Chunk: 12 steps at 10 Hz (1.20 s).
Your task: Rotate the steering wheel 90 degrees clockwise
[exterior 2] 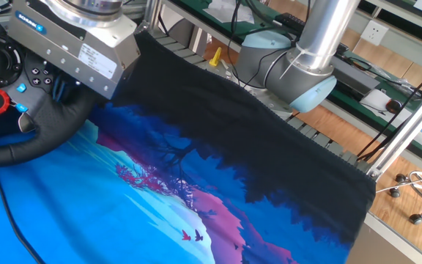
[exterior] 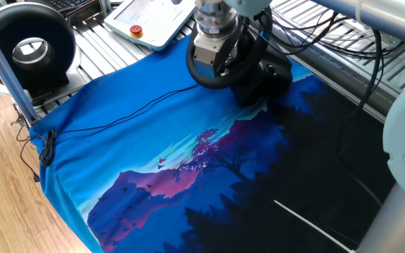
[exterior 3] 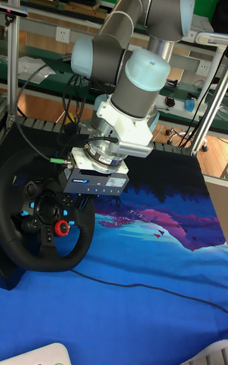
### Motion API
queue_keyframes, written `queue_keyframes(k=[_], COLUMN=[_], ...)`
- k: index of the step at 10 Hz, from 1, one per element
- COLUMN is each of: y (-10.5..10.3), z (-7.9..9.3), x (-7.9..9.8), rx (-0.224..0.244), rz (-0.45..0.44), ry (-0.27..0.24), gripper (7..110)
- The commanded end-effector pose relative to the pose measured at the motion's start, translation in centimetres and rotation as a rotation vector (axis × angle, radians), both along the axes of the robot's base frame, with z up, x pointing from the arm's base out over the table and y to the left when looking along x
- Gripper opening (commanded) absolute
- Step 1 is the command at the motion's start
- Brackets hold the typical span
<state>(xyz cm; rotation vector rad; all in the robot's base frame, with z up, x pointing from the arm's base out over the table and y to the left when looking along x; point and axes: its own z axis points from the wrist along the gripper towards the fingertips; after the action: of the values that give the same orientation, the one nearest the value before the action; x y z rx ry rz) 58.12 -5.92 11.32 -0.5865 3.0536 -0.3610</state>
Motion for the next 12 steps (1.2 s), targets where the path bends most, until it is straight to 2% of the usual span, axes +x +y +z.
queue_keyframes(k=[1,2,3,4,6,7,9,12], y=[0.4,0.2,0.1,0.4,1.7,1.7,1.2,0.2], z=[0.4,0.5,0.4,0.3,0.0,0.0,-0.2,-0.2], x=[1.6,1.8,1.3,0.4,-1.9,-2.7,-2.8,-1.6], rx=[0.01,-0.005,0.0,0.011,0.063,0.064,0.047,0.047], rz=[0.015,0.016,0.013,0.001,-0.034,-0.042,-0.043,-0.019], ry=[-0.055,-0.063,-0.04,-0.007,0.077,0.108,0.116,0.107], gripper=[7,7,7,7,7,7,7,7])
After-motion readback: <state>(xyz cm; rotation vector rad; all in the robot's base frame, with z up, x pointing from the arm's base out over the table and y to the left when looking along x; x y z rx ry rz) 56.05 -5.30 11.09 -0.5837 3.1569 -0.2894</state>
